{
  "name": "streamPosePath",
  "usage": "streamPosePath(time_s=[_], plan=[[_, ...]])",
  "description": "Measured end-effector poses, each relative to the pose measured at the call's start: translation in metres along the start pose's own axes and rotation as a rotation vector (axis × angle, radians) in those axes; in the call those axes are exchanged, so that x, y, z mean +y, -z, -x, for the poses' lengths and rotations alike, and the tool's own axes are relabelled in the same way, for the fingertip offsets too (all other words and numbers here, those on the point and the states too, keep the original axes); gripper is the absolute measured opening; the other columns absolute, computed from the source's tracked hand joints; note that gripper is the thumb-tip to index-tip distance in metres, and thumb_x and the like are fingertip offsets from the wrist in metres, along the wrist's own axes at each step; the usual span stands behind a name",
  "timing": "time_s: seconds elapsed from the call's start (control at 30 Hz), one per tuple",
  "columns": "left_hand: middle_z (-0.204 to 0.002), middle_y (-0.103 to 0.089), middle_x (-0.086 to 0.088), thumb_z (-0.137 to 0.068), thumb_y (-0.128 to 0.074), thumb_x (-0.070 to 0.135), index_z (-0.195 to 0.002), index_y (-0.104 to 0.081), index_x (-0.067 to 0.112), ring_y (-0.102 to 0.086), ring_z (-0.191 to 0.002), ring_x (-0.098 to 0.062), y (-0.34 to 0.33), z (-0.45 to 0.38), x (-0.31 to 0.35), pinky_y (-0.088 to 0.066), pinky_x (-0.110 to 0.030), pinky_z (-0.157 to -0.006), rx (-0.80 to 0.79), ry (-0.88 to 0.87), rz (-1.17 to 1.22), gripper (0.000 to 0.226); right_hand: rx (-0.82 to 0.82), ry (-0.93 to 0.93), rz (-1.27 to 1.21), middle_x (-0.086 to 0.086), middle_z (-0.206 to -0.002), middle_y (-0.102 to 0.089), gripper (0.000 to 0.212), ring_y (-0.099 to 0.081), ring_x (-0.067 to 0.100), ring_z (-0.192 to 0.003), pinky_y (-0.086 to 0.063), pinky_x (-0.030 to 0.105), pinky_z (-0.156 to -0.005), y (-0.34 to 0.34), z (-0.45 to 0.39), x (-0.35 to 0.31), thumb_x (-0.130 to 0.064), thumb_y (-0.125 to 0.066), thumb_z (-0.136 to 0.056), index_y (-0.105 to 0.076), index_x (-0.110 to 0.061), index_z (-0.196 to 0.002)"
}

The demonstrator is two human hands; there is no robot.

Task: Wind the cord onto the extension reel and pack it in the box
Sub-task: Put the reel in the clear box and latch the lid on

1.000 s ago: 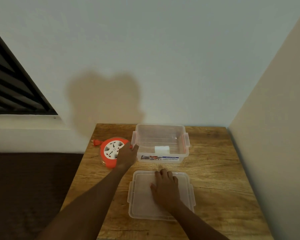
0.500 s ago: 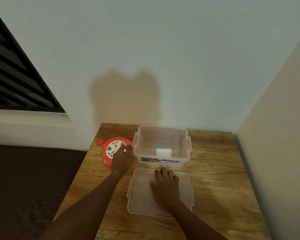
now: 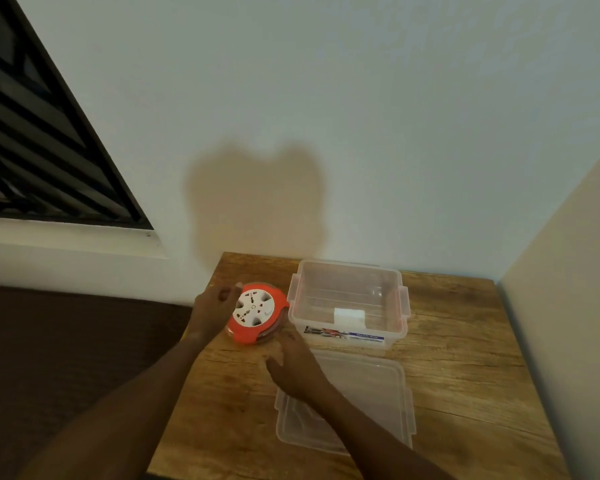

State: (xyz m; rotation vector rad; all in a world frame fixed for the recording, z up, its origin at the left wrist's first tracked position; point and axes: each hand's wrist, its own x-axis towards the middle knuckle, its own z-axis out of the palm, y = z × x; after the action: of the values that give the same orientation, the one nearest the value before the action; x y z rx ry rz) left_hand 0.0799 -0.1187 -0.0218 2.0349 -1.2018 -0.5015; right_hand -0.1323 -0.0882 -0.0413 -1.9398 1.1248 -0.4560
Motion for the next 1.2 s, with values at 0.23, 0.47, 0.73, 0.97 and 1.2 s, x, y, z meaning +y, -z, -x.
streamPosePath(time_s=[0.23,0.47,0.73,0.97,1.2], plan=[[-0.122,-0.070,-0.018,-0.108,-0.032,0.040,-0.122,-0.066,0.007,-0.067,-0.110,-0.038,0.022,-0.052,0.021,-0.054,-0.047,-0.095,-0.279,-0.186,-0.220,0.049,0.209,-0.456,-0.534,0.002,-0.134,-0.059,0.066,-0.057,0.020,-0.121,-0.054,0.030,-0.092,-0.035,-0.065,-0.026,-0.028,-0.071,-0.087,-0.042,-0.020,-0.145],[-0.118,-0.074,-0.009,-0.098,-0.057,0.054,-0.119,-0.067,0.013,-0.068,-0.112,-0.030,0.016,-0.083,-0.001,-0.051,-0.047,-0.101,-0.619,-0.127,-0.558,0.048,0.375,-0.819,-0.868,0.013,-0.124,-0.063,0.069,-0.066,0.029,-0.103,-0.061,0.044,-0.077,-0.056,-0.103,-0.031,-0.012,-0.076,-0.080,-0.046,-0.016,-0.142],[-0.085,-0.083,-0.005,-0.090,-0.068,0.057,-0.097,-0.077,0.014,-0.080,-0.076,-0.021,0.040,-0.090,-0.068,-0.065,-0.040,-0.076,-0.732,0.220,-0.115,0.044,0.226,-0.874,-0.864,0.014,-0.125,-0.058,0.058,-0.065,0.028,-0.101,-0.061,0.043,-0.076,-0.059,-0.105,-0.053,-0.007,-0.072,-0.078,-0.052,-0.011,-0.133],[-0.080,-0.080,-0.009,-0.091,-0.073,0.046,-0.092,-0.075,0.016,-0.079,-0.069,-0.030,0.079,-0.102,-0.050,-0.063,-0.039,-0.062,-0.415,0.108,0.083,0.030,0.201,-0.705,-0.928,0.013,-0.133,-0.055,0.070,-0.062,0.031,-0.108,-0.061,0.046,-0.075,-0.031,-0.114,-0.091,-0.008,-0.074,-0.080,-0.040,-0.016,-0.140],[-0.087,-0.079,-0.014,-0.093,-0.074,0.037,-0.086,-0.080,0.023,-0.072,-0.071,-0.030,0.067,-0.102,0.058,-0.059,-0.042,-0.060,-0.294,-0.003,0.342,0.017,0.433,-0.554,-0.846,0.014,-0.132,-0.047,0.074,-0.062,0.033,-0.103,-0.062,0.045,-0.068,0.059,-0.110,-0.098,-0.014,-0.076,-0.076,-0.036,-0.016,-0.139]])
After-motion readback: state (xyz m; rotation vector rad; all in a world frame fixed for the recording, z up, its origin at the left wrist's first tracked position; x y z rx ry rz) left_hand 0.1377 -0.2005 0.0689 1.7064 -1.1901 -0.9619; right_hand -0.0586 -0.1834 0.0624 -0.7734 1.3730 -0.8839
